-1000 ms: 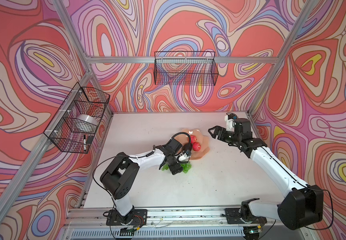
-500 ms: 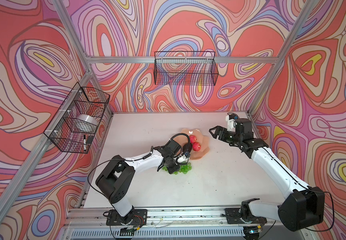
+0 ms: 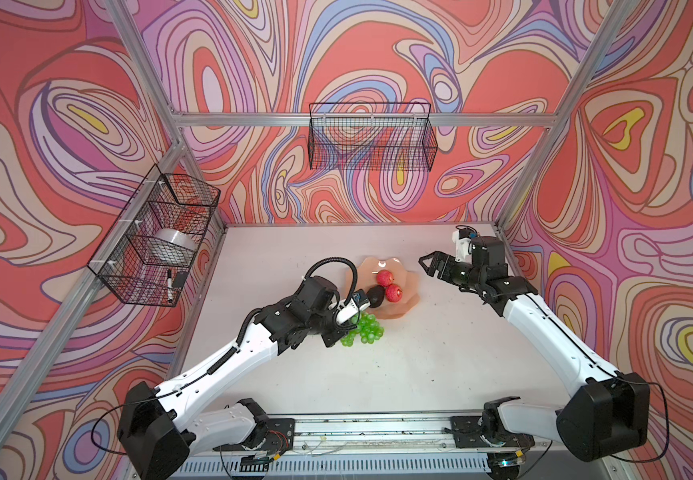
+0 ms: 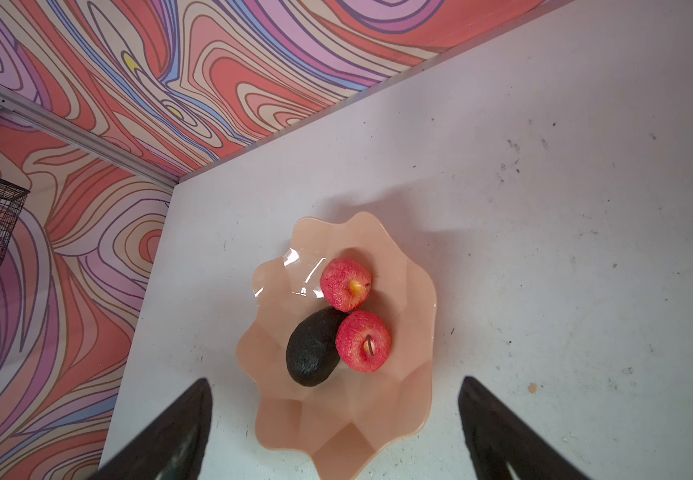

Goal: Place and organize the fake fruits in the fruit bowl
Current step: 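Grasp the grapes with the left gripper and lift them into the bowl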

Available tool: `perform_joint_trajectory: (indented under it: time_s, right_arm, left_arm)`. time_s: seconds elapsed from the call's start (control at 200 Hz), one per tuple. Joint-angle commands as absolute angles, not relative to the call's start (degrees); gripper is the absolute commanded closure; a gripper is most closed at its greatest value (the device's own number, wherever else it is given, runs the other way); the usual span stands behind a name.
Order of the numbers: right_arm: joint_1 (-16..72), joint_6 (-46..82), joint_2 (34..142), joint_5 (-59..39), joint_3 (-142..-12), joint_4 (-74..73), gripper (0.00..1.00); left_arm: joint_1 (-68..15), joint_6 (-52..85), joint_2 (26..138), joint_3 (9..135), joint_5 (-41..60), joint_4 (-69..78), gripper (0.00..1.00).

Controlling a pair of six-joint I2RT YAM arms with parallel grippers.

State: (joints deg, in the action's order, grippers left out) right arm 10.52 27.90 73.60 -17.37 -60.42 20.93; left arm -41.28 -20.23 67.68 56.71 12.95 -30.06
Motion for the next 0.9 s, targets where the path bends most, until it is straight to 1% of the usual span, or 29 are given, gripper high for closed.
perform_joint_trajectory:
  time_s: [0.0, 0.315, 0.456, 0.576, 0.666, 0.711, 0.756, 0.896]
  right_arm:
    - [10.2, 28.3, 74.0, -17.8, -61.6, 20.0, 0.05]
    - [9.7, 27.9, 71.3, -16.3, -60.6, 21.8, 0.05]
    - [9.3, 27.5, 70.0, -15.1, -60.2, 22.9, 0.05]
    - [9.0, 27.3, 69.8, -14.7, -59.8, 23.1, 0.05]
    - [9.0, 27.2, 70.5, -14.4, -60.2, 23.2, 0.05]
    - [9.0, 27.1, 71.6, -14.7, -60.9, 23.9, 0.05]
    - [9.0, 26.6, 73.2, -15.8, -61.9, 24.8, 0.05]
    - [9.0, 27.1, 77.5, -17.2, -62.6, 25.3, 0.07]
  left_arm:
    - [-41.5, -24.7, 70.9, 60.9, 11.1, -26.8, 0.7]
    - [-41.3, -33.6, 89.8, 77.2, 8.4, -27.5, 0.7]
    - [-41.1, -35.4, 94.7, 82.2, 9.6, -28.0, 0.71]
    - [-41.0, -35.4, 95.6, 83.4, 9.2, -25.9, 0.7]
    - [-41.0, -34.1, 94.7, 83.6, 8.0, -22.8, 0.67]
    - [-41.0, -34.0, 94.0, 83.1, 8.2, -21.3, 0.65]
    - [-41.0, -33.4, 93.1, 82.1, 8.1, -19.1, 0.6]
    - [-41.0, -30.9, 89.6, 76.7, 4.6, -11.0, 0.5]
